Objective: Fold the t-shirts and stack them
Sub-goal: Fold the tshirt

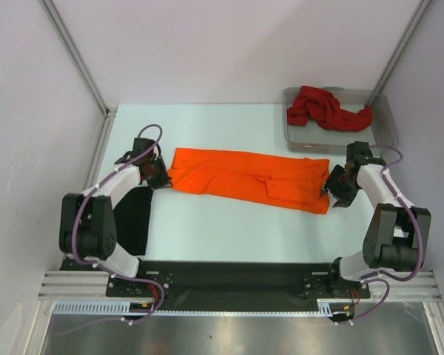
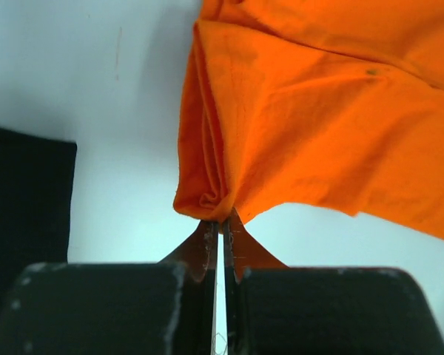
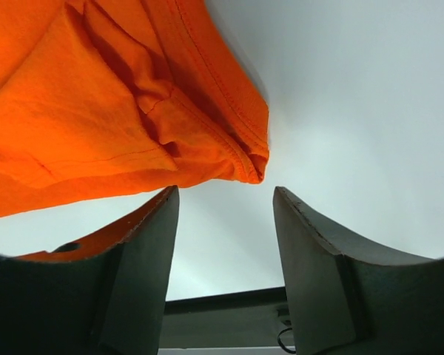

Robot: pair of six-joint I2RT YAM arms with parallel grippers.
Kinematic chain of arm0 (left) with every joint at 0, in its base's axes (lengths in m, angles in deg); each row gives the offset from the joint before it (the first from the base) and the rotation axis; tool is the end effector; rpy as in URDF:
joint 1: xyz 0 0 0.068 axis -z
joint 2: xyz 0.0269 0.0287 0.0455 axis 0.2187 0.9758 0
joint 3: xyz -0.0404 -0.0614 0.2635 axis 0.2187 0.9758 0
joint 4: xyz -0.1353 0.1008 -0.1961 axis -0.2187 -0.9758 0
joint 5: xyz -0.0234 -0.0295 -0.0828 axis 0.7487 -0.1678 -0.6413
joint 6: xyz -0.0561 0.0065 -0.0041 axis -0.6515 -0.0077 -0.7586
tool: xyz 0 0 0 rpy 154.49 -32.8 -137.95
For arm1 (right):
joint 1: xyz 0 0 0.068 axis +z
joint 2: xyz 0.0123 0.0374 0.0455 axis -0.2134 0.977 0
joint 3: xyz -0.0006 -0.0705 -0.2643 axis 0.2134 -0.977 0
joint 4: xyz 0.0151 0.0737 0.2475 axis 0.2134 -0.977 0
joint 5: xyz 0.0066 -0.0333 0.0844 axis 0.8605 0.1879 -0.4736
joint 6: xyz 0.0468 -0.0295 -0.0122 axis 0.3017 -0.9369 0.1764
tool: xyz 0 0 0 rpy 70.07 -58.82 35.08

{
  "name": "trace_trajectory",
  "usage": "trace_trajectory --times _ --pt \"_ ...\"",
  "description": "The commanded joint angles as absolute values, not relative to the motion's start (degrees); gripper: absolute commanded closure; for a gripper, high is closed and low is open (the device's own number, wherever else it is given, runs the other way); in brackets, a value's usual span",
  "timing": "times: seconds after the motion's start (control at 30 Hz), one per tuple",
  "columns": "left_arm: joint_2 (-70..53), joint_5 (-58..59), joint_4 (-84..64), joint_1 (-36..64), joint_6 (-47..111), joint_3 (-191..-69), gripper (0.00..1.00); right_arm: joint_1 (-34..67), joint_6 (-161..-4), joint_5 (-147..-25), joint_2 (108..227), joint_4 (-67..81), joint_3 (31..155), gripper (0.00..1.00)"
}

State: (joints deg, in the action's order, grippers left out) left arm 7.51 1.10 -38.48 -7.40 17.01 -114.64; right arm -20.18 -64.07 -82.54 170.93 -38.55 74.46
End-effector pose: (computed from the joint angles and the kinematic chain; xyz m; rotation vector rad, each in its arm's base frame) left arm 0.3142 -0.0340 0.1894 -0.4584 2.6333 -0.3586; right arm 0.2668 -0.0340 0.2101 0.7955 2.7465 0.1639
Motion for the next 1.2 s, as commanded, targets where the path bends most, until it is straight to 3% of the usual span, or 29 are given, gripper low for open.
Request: trace_trajectory --times 0.0,0.33,0.73,1.0,1.17 --pt "0.37 2.92 -40.93 -6.13 17.65 -111.6 1.0 -20.32 -62.85 -82.32 168.45 -40.65 77.41 0.4" --pt "-19.31 3.52 -44.35 2.46 12.05 -95.52 1.0 -17.25 -57.13 -80.73 167.22 -41.71 79.86 0.37" --pt "-37.43 14.86 -55.41 23.47 -10.73 -89.71 1.0 -7.41 -55.57 -73.25 173.62 -39.16 85.93 0.36" --pt "-46.57 18.21 -64.83 30.08 -20.84 -89.53 1.0 4.45 -46.59 -66.68 183.03 -36.88 92.34 0.36" --pt "-51.92 13.83 -67.91 30.78 -21.38 -87.69 1.0 10.0 -47.54 -61.49 189.09 -36.35 97.44 0.36"
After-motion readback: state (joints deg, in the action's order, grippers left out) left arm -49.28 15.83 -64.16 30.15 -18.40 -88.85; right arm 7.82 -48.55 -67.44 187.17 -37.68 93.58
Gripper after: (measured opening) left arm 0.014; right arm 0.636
